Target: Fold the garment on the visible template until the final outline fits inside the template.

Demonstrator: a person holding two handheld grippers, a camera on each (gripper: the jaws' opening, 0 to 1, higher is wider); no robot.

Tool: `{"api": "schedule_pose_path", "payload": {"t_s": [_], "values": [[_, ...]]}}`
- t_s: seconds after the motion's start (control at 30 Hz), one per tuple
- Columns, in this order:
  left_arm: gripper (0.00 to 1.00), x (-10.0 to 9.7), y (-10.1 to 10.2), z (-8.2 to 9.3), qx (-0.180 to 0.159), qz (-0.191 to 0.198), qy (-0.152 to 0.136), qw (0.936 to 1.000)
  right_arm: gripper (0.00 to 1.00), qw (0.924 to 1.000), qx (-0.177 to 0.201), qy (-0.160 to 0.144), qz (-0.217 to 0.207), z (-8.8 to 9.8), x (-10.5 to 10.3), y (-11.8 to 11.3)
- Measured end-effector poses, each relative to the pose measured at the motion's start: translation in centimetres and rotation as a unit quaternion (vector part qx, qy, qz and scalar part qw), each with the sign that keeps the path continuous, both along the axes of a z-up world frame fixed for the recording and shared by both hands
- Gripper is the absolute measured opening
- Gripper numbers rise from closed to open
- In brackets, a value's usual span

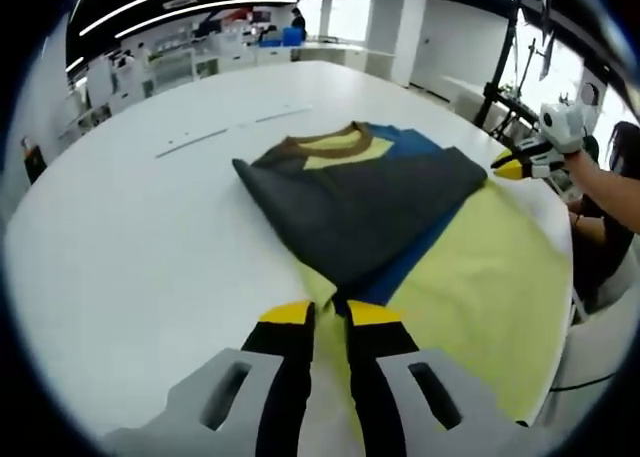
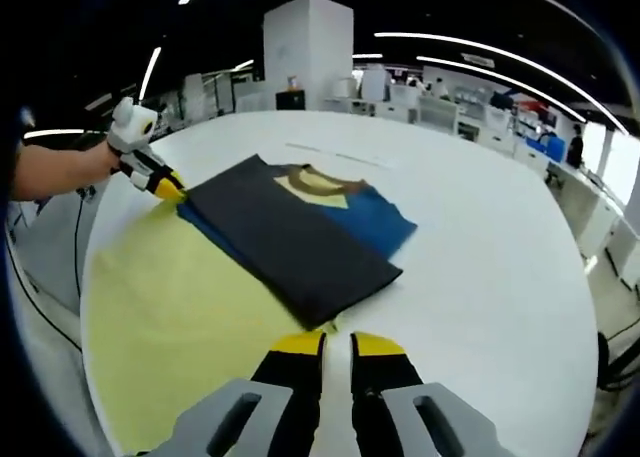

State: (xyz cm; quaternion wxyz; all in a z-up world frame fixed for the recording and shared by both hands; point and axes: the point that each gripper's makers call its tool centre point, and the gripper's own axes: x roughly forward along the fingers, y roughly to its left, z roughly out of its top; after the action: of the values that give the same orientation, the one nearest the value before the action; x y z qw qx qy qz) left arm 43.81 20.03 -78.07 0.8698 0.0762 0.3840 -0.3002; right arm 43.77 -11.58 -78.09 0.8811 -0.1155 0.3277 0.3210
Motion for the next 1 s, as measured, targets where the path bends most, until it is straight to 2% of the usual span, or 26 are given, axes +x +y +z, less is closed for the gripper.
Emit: {"api": "schedule_pose_path", "payload": {"t_s": [0.7,1.0], "values": [[0.03,0.0,0.1,-0.3,-0.005,0.002,-0.001,1.0,0.01,0.9995,-0.023,0.006,0.022,-1.4,1.0,1.1],[0.04,0.7,0.1,0.5,-0.009,0.006,-0.026,0.9996,0.0,0.9993,-0.026,0.009,0.025,-1.7,1.1,1.2]]}}
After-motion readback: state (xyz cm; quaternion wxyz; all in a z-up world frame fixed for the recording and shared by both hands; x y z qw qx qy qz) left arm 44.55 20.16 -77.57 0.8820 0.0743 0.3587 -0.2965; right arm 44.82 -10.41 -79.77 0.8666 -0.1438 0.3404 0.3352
